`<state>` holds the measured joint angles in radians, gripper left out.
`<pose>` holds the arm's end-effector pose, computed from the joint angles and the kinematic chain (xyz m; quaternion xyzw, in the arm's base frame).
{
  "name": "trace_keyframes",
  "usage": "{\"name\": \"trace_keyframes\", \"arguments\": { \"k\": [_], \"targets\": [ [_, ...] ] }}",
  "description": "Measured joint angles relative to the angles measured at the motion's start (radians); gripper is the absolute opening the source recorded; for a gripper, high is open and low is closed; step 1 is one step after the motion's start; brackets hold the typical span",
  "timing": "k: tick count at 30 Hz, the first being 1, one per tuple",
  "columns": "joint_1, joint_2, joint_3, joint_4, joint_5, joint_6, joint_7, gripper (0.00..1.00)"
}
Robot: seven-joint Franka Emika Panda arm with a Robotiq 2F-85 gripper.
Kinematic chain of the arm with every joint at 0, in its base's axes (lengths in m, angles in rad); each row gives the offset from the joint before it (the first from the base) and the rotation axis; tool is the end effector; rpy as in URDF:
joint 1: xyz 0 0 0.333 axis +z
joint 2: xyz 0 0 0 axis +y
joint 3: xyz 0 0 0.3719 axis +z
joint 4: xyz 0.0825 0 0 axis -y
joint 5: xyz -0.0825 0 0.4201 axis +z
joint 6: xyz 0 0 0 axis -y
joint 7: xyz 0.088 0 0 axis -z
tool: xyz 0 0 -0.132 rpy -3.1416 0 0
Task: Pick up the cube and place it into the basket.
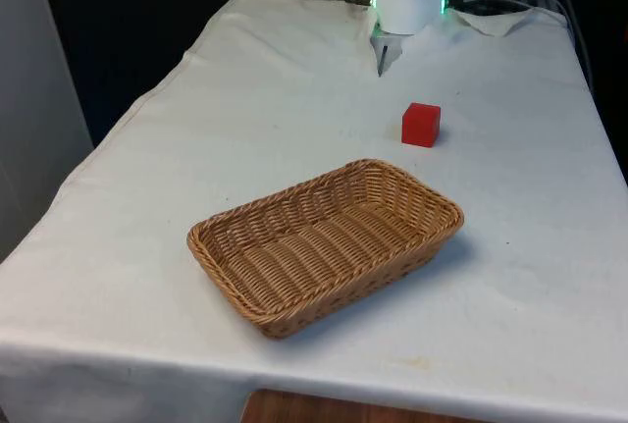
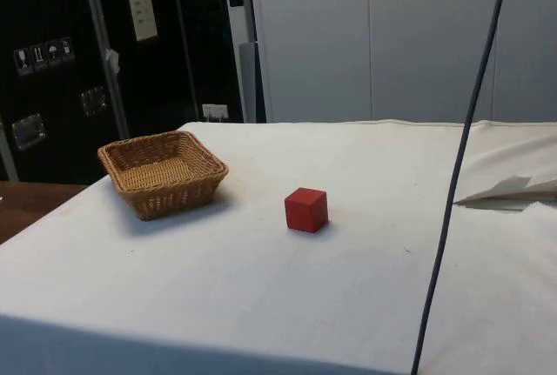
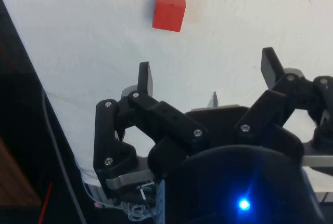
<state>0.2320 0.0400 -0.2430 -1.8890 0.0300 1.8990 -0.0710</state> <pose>0.6035 -0.0020 0.4974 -0.9995 -0.0250 0.0140 0.0099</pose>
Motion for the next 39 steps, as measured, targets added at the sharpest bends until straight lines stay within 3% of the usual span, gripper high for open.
{"name": "trace_keyframes", "arguments": {
  "k": [6,39],
  "targets": [
    [0.000,-0.014,0.007,-0.024,0.000,0.006,0.009,1.00],
    [0.000,-0.217,0.063,-0.322,-0.050,0.171,0.104,1.00]
  ]
}}
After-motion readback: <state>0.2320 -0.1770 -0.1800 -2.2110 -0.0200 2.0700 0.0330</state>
